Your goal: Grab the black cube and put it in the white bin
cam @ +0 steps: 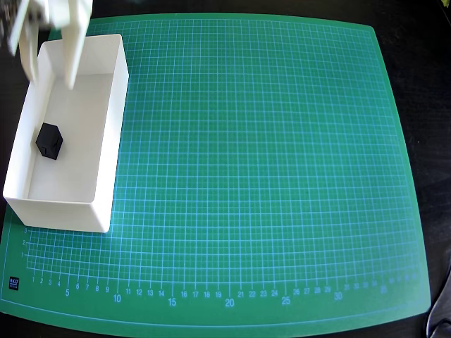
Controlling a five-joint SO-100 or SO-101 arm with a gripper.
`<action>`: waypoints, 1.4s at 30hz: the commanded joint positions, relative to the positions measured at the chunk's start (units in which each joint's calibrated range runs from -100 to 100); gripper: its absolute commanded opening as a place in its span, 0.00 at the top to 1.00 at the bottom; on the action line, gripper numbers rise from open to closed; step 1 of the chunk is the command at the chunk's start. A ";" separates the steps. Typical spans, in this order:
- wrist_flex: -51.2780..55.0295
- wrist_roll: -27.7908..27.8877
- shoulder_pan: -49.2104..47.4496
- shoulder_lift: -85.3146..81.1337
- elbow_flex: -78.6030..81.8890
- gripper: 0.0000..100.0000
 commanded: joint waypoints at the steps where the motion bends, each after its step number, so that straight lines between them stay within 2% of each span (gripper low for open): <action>1: 0.51 -1.56 -2.67 -12.60 -1.68 0.83; 5: 0.51 -4.08 -6.19 -18.57 -0.86 0.83; 9: 0.51 -6.98 -10.29 -23.94 7.07 0.83; 16: 0.34 -9.45 -13.89 -40.22 36.94 0.83; 23: -1.37 -11.18 -13.89 -64.18 69.77 0.83; 28: -11.28 -12.76 -14.81 -81.23 89.44 0.83; 35: -28.79 -13.23 -21.51 -108.43 119.66 0.83; 42: -32.55 -13.23 -25.62 -128.20 138.69 0.83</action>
